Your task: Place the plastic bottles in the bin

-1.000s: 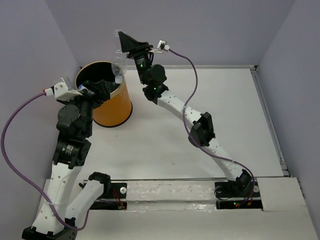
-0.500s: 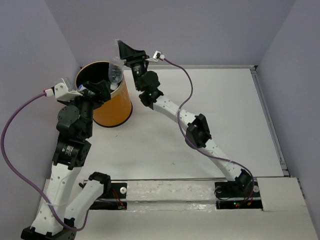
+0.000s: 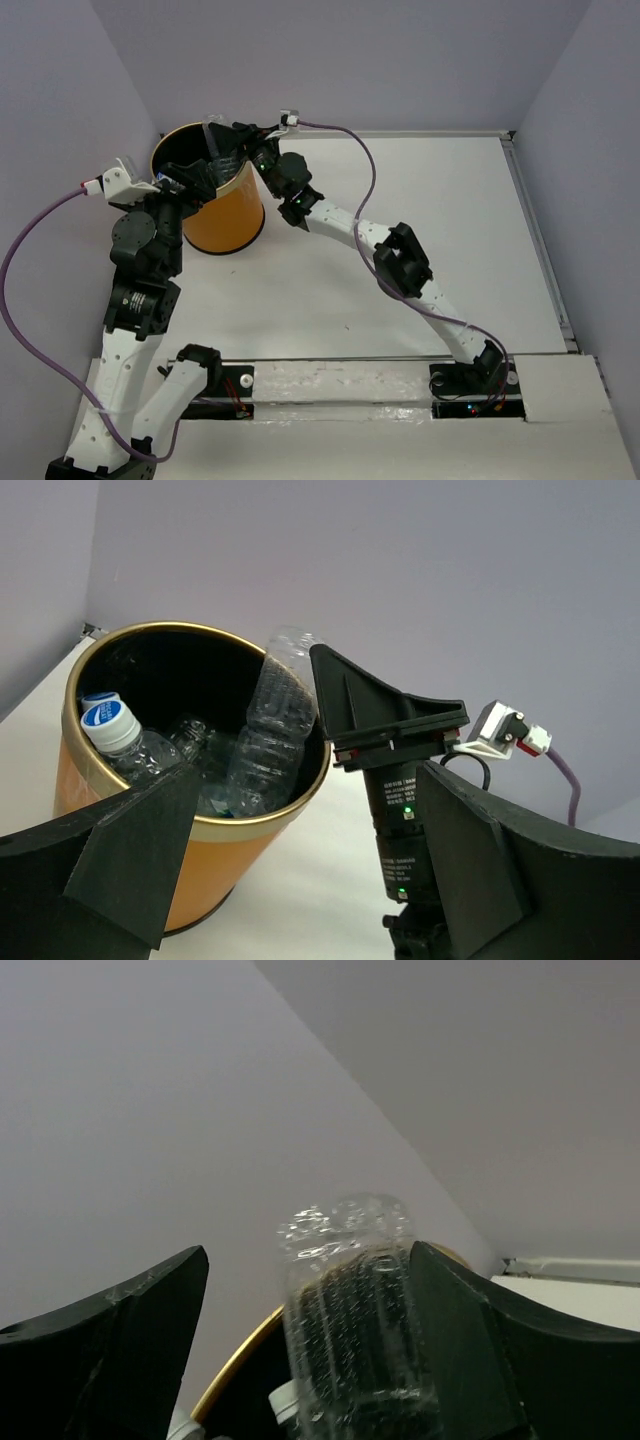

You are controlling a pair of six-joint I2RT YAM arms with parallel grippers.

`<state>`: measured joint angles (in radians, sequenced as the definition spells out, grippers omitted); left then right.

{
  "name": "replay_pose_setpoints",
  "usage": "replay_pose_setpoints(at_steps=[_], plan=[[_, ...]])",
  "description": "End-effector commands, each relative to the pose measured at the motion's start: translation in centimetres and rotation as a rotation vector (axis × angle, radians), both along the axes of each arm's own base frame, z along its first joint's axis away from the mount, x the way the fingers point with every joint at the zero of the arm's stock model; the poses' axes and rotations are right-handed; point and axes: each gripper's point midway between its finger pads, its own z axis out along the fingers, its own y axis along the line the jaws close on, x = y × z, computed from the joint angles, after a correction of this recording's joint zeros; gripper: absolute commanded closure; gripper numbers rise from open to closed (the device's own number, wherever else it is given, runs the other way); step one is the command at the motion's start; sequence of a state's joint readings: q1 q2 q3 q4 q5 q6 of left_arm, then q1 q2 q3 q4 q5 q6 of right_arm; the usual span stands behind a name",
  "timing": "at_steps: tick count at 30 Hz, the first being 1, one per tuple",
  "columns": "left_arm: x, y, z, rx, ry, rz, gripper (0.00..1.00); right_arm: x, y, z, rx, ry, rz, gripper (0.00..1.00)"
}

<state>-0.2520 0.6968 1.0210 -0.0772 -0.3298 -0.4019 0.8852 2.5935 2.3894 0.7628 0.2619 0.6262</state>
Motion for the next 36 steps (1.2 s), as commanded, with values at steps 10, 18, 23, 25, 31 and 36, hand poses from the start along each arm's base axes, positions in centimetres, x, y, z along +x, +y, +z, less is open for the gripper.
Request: replay_pose_setpoints(at_steps=[10, 18, 23, 25, 31, 36], plan=[[-2.1, 0.6, 5.6, -0.037, -0.158, -0.006, 0.01, -10.0, -2.0, 11.0, -0.325, -0.194, 0.236, 0.0], [-2.4, -3.2, 5.4, 0.0, -0.186, -0.217, 0.01, -14.0, -13.3, 9.5, -0.448, -0.101, 0.047, 0.93], [-2.7, -7.0, 3.0, 0.007, -0.17, -0.429, 0.01, -17.0, -21.4, 3.4, -0.501, 0.033, -0.063, 1.0], [-3.2, -8.5, 2.2, 0.005, -0.165, -0.52, 0.01, -19.3, -25.4, 4.5, -0.443, 0.037, -0.11, 0.88], [-4.4, -10.4, -2.0, 0.02, -0.1, -0.647, 0.01, -23.1, -34.3, -4.0, -0.542, 0.177, -0.24, 0.0], [-5.1, -10.8, -3.7, 0.029, -0.093, -0.679, 0.01, -26.4, -38.7, -7.3, -0.504, 0.206, -0.257, 0.0]])
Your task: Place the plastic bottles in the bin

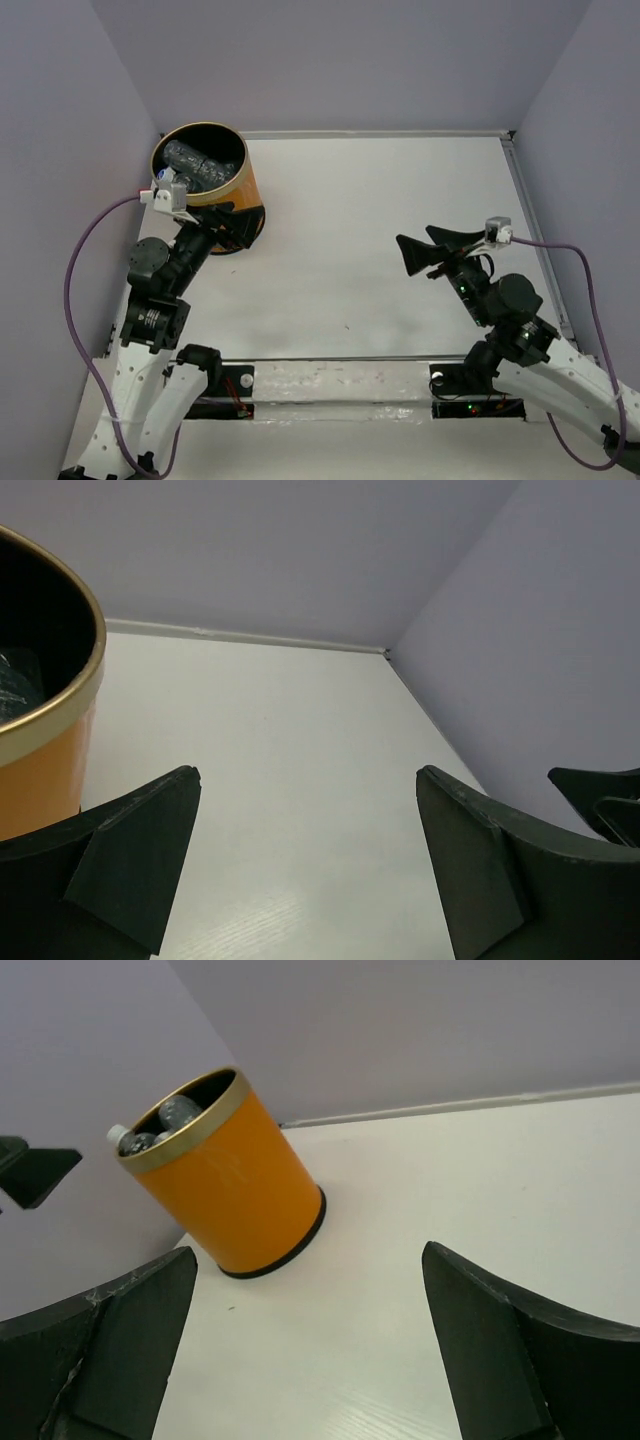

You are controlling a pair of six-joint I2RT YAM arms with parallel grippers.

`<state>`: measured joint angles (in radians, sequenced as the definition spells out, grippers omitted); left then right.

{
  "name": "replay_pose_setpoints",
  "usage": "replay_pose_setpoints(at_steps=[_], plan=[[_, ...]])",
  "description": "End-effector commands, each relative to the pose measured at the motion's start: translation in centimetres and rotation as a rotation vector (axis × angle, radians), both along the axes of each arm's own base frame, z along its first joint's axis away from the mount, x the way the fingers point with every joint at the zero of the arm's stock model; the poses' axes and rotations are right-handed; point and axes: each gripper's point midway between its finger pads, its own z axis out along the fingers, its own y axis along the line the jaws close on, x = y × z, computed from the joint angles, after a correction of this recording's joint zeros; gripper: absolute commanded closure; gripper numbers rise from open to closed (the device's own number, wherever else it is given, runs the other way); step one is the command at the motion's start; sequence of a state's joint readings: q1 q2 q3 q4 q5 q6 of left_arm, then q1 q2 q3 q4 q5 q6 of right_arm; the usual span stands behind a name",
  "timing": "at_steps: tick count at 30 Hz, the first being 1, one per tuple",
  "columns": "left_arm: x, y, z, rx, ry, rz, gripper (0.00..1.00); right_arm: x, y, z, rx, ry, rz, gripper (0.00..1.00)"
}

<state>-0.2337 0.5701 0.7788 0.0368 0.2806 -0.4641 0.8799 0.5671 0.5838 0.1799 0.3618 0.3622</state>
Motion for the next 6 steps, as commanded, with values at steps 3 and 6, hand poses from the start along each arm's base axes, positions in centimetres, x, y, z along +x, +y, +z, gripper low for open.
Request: replay_pose_setpoints(at_steps=[3, 6], plan=[[-1.7, -1.2, 1.2, -0.001, -0.094, -0.097, 0.01, -1.1, -3.6, -4.6, -0.026, 0.061, -0.086, 0.0], [-1.2, -1.4, 1.0, 0.003, -0.077, -0.101, 0.01, -0.9, -3.9, -3.3, -0.047, 0.03, -0.105, 0.0]])
